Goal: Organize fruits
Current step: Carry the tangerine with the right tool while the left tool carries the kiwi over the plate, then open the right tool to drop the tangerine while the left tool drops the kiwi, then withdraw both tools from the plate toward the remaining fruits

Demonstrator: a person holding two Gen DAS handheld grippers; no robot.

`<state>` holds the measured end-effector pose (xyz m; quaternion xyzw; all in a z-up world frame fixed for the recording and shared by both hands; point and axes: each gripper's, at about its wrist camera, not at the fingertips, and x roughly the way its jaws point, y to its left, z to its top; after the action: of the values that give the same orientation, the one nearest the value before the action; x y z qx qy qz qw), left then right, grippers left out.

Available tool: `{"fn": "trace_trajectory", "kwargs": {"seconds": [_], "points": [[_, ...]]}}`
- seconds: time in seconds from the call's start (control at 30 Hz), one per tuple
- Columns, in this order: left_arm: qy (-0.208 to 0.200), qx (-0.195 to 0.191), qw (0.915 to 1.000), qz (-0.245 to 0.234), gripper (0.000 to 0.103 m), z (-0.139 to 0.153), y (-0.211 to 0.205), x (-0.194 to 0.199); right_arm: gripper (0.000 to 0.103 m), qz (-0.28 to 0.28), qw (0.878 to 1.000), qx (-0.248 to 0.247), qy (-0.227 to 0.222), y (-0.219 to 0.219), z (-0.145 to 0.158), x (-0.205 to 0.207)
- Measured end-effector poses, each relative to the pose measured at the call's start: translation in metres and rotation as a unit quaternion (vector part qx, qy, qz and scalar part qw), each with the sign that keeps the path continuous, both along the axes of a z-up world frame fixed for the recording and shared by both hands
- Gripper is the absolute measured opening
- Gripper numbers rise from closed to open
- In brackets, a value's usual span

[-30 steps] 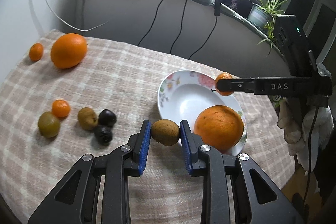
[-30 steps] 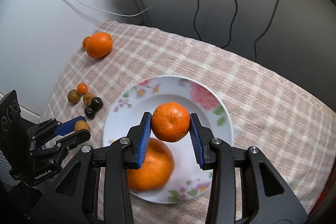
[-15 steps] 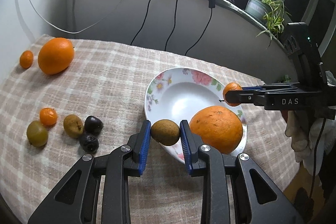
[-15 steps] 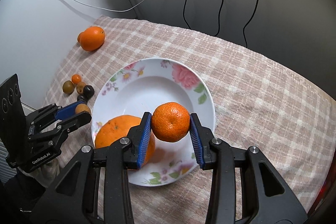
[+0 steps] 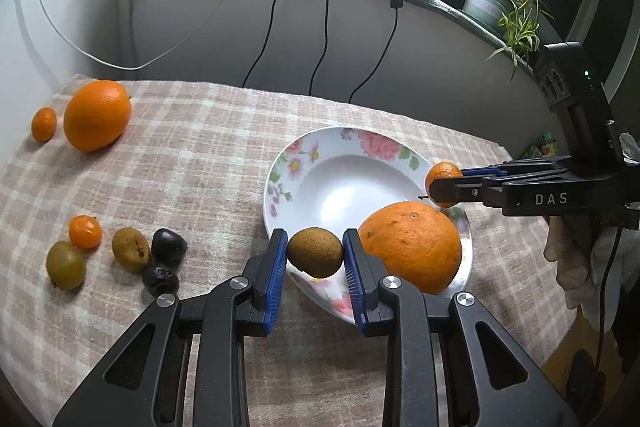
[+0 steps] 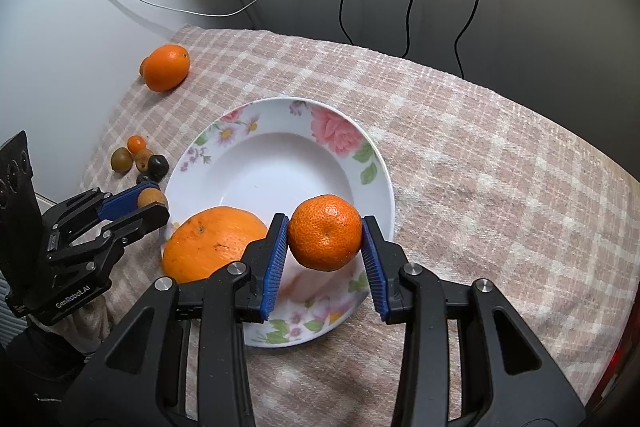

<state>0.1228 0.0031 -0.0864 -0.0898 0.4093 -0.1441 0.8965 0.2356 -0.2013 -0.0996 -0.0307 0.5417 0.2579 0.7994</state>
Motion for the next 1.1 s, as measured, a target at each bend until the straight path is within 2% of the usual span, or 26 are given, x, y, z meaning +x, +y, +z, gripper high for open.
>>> {"fn": "trace_trajectory", "kwargs": {"seconds": [0.2, 0.27, 0.4, 0.47, 0.57, 0.67, 0.73, 1.1], "points": [[-0.001, 0.003, 1.0, 0.0, 0.028, 0.001, -0.001, -0.001, 0.038, 0.004, 1.0, -0.002, -0.004, 0.002, 0.002, -0.002], [-0.002, 0.003, 1.0, 0.0, 0.034, 0.002, -0.002, -0.001, 0.039, 0.003, 1.0, -0.005, -0.005, 0.002, 0.002, -0.002], [-0.004, 0.004, 1.0, 0.0, 0.039, 0.003, -0.002, -0.003, 0.04, -0.001, 1.0, -0.008, -0.005, 0.002, 0.001, -0.001], [-0.005, 0.004, 1.0, 0.0, 0.045, 0.003, -0.001, -0.003, 0.055, -0.003, 1.0, -0.006, -0.008, 0.001, 0.003, -0.001], [-0.006, 0.003, 1.0, 0.001, 0.049, 0.004, -0.002, -0.004, 0.065, -0.005, 1.0, -0.004, -0.021, -0.001, 0.008, -0.002], [-0.01, 0.001, 1.0, 0.001, 0.061, 0.005, -0.002, -0.005, 0.066, -0.007, 1.0, -0.002, -0.03, -0.003, 0.014, -0.003], [-0.012, -0.002, 0.9999, 0.001, 0.065, 0.006, -0.003, -0.006, 0.066, -0.008, 0.999, 0.0, -0.033, -0.004, 0.016, -0.003], [-0.032, -0.002, 0.9993, 0.018, 0.065, 0.011, 0.003, -0.012, 0.066, -0.006, 0.999, 0.002, -0.051, 0.003, 0.021, -0.009]]}}
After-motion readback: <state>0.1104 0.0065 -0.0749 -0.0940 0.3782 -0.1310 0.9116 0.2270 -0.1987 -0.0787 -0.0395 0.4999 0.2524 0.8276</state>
